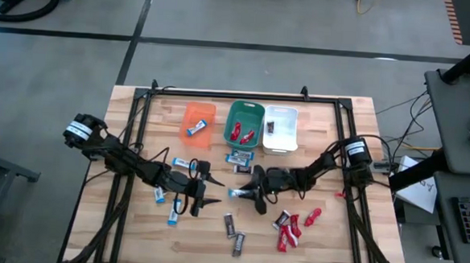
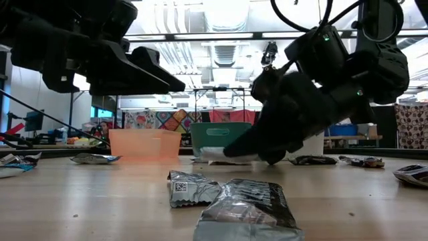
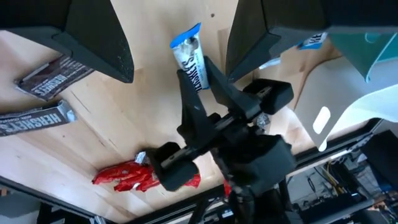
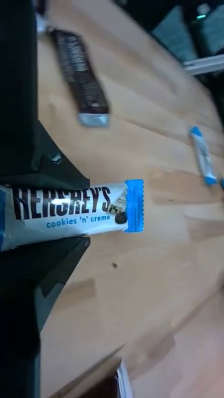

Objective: Organize candy in baskets
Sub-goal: Put the white chocolate into the orange bin

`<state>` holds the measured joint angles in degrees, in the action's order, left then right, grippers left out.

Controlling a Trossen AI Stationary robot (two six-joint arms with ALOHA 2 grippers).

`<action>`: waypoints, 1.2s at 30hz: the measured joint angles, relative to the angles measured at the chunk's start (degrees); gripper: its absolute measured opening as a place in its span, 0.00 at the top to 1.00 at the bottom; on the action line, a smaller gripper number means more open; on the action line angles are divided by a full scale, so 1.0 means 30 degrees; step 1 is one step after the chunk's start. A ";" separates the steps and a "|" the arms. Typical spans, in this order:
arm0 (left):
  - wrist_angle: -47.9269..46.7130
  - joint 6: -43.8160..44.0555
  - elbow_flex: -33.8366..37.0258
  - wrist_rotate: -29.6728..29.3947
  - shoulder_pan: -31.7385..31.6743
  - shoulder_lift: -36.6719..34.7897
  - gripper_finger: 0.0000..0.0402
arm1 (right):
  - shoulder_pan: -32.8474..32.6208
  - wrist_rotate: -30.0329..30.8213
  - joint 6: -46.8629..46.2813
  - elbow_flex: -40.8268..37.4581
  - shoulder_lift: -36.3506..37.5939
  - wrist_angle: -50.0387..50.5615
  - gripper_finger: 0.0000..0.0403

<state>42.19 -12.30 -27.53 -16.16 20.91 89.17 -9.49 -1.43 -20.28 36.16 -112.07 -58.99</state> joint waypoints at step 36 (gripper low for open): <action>0.4268 -0.2570 -0.1814 -0.4345 -0.0275 0.6382 0.85 | 0.0856 -0.1545 -0.6355 0.0023 0.0430 -0.1740 0.72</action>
<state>55.00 -20.01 -32.97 -29.20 20.08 108.31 -6.92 -6.07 -39.35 36.23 -110.78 -64.20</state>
